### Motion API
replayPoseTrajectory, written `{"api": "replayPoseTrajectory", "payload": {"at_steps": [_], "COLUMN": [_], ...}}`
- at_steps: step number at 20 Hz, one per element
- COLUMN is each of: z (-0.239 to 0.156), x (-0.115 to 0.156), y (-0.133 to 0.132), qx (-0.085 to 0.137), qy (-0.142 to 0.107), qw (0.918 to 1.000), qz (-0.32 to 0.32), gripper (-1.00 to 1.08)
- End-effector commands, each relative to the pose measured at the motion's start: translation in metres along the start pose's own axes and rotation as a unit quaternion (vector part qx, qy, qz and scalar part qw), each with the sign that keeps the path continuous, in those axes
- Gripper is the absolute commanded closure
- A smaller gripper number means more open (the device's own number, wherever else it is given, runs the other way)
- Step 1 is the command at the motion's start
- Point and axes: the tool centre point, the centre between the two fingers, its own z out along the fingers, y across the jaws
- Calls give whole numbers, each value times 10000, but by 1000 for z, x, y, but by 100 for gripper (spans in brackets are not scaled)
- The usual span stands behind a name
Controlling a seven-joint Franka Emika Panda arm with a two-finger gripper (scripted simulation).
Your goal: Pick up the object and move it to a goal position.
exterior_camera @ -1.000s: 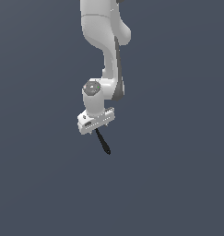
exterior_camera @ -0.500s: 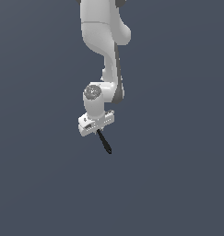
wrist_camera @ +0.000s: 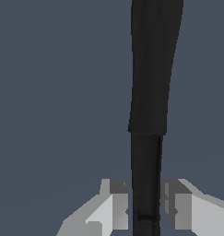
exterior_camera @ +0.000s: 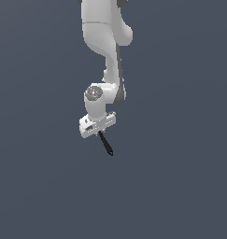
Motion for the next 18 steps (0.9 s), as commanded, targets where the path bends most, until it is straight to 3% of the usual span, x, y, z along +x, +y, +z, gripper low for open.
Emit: {"api": "replayPoseTrajectory", "payload": {"at_steps": [1,9,18], "z": [-1,-18,-59], "x": [2,24,69], "y": [0,0,-1], "qx": [-19,-262,-800], "qy": [16,208,625], "qw": [10000,9993,9935], "qz": [9,165,507], "gripper": [108,108,108]}}
